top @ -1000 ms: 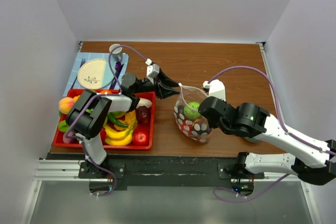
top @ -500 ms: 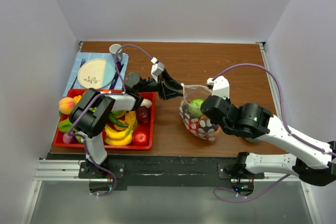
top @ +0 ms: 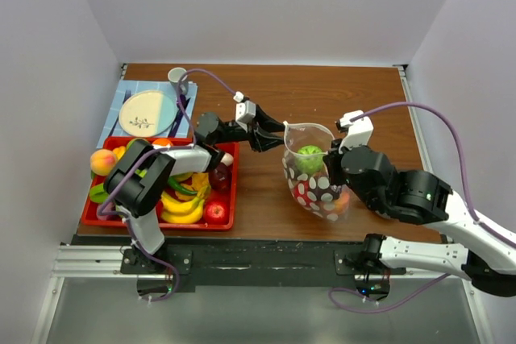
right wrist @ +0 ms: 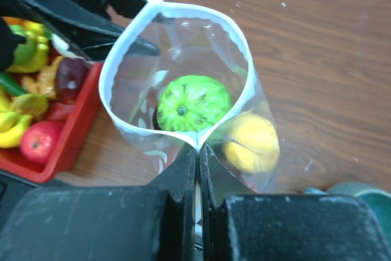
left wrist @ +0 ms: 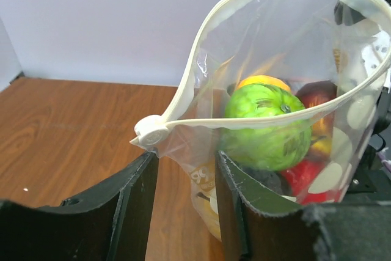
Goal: Place the food in the zip-top bag and seal the zipper
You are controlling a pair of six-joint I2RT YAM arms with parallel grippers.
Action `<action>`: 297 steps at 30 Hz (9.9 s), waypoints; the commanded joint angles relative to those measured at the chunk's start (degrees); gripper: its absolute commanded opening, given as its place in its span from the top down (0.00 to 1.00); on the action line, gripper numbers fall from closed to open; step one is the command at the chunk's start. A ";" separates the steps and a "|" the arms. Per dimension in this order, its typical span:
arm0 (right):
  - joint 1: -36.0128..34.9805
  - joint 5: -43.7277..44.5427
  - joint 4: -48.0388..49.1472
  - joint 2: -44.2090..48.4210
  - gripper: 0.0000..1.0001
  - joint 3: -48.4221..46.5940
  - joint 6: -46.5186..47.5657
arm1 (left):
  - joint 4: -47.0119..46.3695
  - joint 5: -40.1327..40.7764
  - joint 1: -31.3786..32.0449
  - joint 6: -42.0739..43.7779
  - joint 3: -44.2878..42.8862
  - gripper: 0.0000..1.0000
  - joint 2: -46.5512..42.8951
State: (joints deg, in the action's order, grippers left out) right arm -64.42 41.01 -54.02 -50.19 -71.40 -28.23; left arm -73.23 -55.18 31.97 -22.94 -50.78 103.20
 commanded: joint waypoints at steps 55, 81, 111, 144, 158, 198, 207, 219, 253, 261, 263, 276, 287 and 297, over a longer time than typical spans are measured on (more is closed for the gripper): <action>0.09 -25.02 10.60 7.22 1.00 -9.99 14.17 | -35.40 -8.55 -4.72 -41.40 -5.64 0.40 -7.22; 0.17 -25.28 11.22 6.42 1.00 -10.08 13.64 | -35.40 -5.91 -2.00 -38.58 -6.78 0.39 -9.59; 0.09 -5.52 -1.78 1.95 1.00 5.90 -2.25 | -35.40 -13.63 -2.52 -33.94 -4.25 1.00 -3.79; 8.33 -37.26 17.01 -20.90 0.50 -14.74 21.82 | -35.40 -19.88 -2.61 -33.14 3.67 1.00 -10.03; 15.99 -49.45 15.61 -23.11 0.59 -11.93 22.08 | -35.40 -20.23 -2.26 -33.49 2.88 1.00 -10.21; 18.54 -50.86 14.82 -21.26 0.71 -6.39 24.10 | -35.49 -19.18 -2.79 -33.14 1.39 1.00 -7.40; 18.90 -50.33 15.44 -20.12 0.84 -5.33 23.66 | -35.40 -18.83 -2.87 -33.14 1.13 1.00 -6.78; 19.16 -46.47 16.14 -18.01 0.88 -3.05 22.60 | -35.40 -15.75 -4.63 -33.58 0.95 1.00 -4.85; 19.07 -35.30 4.63 -6.67 0.89 6.53 9.86 | 10.47 5.25 -8.41 -4.58 -0.72 1.00 -10.12; 19.07 -33.72 0.67 -2.98 0.89 8.20 6.70 | 23.47 14.74 -8.41 1.75 -2.21 1.00 -11.35; 19.07 -33.28 -0.64 -1.75 0.89 8.47 6.00 | 24.62 16.50 -8.41 2.11 -2.65 1.00 -11.44; 19.07 -31.35 -6.89 5.72 0.88 8.73 2.74 | 26.74 19.14 -8.41 2.20 -2.83 1.00 -11.18; 19.16 -30.56 -6.45 5.90 0.65 8.47 2.21 | 26.99 17.38 -8.32 0.88 -4.14 1.00 -9.77; 19.07 -20.10 -2.86 0.28 0.07 -0.85 0.02 | 31.57 19.75 -7.62 0.70 -5.03 0.70 -10.91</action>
State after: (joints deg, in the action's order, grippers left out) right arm -45.32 16.03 -60.62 -48.47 -68.73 -27.07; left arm -42.74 -38.13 24.29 -23.20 -53.32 93.89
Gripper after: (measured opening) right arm 0.908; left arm 0.165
